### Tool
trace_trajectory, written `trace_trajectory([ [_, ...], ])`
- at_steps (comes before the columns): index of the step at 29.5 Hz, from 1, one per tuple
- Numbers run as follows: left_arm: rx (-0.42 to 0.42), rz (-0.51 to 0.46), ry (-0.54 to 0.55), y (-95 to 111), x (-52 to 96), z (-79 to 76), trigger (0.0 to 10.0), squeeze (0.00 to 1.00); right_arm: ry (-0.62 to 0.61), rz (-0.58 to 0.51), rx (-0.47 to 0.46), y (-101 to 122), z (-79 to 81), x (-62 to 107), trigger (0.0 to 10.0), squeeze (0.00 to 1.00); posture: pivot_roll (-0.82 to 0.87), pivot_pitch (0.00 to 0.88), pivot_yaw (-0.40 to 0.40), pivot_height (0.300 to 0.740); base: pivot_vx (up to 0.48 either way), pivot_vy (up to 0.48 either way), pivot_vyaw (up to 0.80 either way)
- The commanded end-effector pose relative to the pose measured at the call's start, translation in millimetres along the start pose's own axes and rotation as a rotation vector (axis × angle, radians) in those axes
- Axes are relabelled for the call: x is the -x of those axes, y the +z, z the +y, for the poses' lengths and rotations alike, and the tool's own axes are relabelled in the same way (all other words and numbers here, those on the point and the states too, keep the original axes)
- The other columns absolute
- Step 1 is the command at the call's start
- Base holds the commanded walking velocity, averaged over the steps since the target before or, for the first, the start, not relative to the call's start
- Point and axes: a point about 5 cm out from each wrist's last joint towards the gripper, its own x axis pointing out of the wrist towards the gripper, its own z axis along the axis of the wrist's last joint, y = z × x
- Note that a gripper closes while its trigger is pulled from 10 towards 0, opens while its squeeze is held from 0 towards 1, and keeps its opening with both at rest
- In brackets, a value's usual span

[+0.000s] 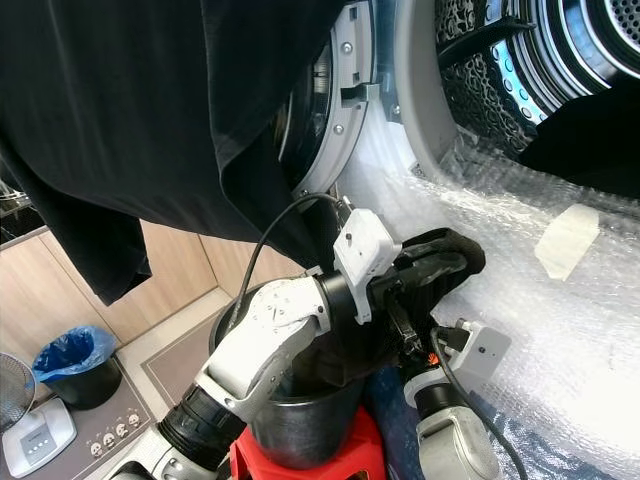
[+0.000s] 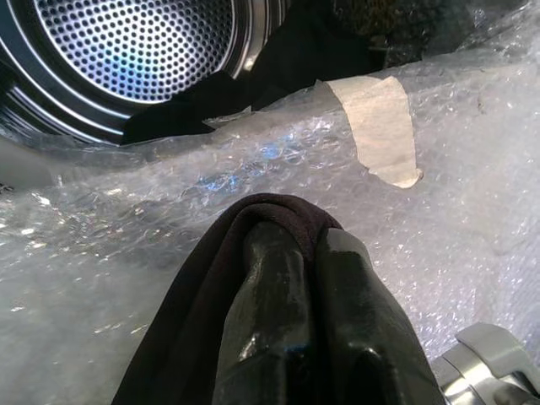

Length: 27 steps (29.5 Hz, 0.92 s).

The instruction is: Clothes washing

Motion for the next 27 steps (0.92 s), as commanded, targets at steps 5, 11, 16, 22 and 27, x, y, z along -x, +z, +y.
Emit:
trace_trajectory([
  [5, 0.02, -0.102, -0.035, 18.7, -11.0, -15.7, 10.0, 0.0, 0.074, 0.01, -0.02, -2.0, 5.4, 1.9, 0.0, 0.0, -0.23, 0.0, 0.091, 0.74, 0.0, 0.0, 0.0],
  [11, 0.025, -0.104, -0.038, 19.8, -9.6, -18.0, 10.0, 0.0, 0.12, 0.025, -0.021, -2.3, 7.9, 4.2, 0.0, 0.0, -0.23, 0.0, 0.083, 0.74, 0.0, 0.0, 0.0],
  [16, 0.051, -0.099, -0.038, 20.3, -5.9, -18.9, 10.0, 0.0, 0.142, 0.042, -0.022, -1.2, 3.7, 6.6, 0.0, 0.0, -0.22, 0.0, 0.078, 0.74, 0.0, 0.0, 0.0],
  [22, 0.113, -0.074, -0.046, 20.6, 2.7, -17.4, 10.0, 1.0, 0.211, 0.06, -0.001, 7.7, -2.6, 10.3, 0.0, 0.0, -0.22, 0.0, 0.075, 0.74, 0.0, 0.0, 0.0],
  [27, 0.12, -0.05, -0.079, 22.4, 9.7, -18.4, 10.0, 1.0, 0.27, 0.088, 0.04, 13.8, -8.2, 13.8, 0.0, 0.0, -0.21, 0.0, 0.076, 0.74, 0.0, 0.0, 0.0],
])
